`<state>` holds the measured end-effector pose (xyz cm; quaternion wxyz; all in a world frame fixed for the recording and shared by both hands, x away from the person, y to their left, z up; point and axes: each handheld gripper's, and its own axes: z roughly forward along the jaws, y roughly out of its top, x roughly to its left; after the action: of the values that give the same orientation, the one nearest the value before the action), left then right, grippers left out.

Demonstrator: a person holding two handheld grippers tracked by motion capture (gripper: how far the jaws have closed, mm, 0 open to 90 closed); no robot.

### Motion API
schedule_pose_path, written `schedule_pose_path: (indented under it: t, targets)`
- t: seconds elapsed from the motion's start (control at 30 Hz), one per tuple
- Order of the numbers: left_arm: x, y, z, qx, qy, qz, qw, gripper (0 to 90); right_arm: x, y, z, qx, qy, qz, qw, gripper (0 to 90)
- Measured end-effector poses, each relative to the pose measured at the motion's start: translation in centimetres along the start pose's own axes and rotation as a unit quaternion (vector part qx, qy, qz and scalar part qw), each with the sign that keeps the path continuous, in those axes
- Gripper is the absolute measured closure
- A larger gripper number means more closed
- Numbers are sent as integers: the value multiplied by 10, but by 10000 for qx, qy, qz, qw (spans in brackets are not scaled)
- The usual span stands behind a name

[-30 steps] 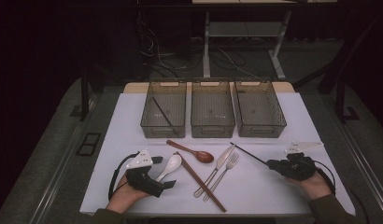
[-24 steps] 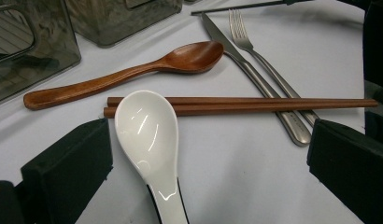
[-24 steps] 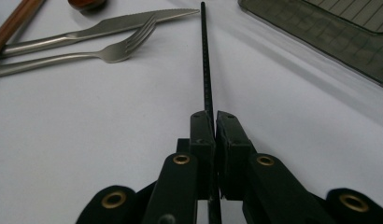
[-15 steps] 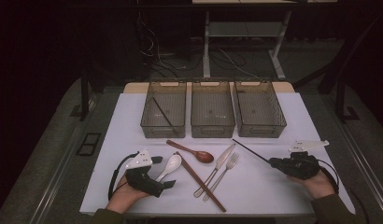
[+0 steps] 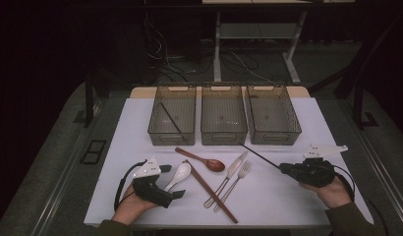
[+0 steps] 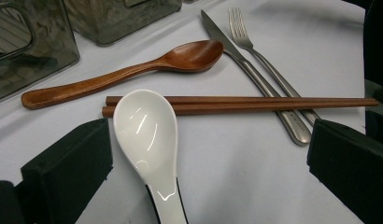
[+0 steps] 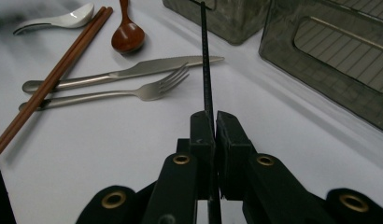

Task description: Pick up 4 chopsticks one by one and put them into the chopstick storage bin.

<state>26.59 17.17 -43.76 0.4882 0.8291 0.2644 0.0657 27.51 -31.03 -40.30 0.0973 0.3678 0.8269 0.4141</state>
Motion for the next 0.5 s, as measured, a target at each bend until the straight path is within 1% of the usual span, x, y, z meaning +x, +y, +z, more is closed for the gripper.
schedule_pose_path:
  t: [0.1,0.27,0.5]
  targets:
    - [0,0,0,-15,3,-10,10000,0,1,4,1,-66,47,-10,10000,853]
    - [0,0,0,-13,0,-11,10000,0,2,11,3,-103,90,-42,9999,853]
    - [0,0,1,-7,-14,-11,10000,0,4,23,6,-239,106,-88,9996,853]
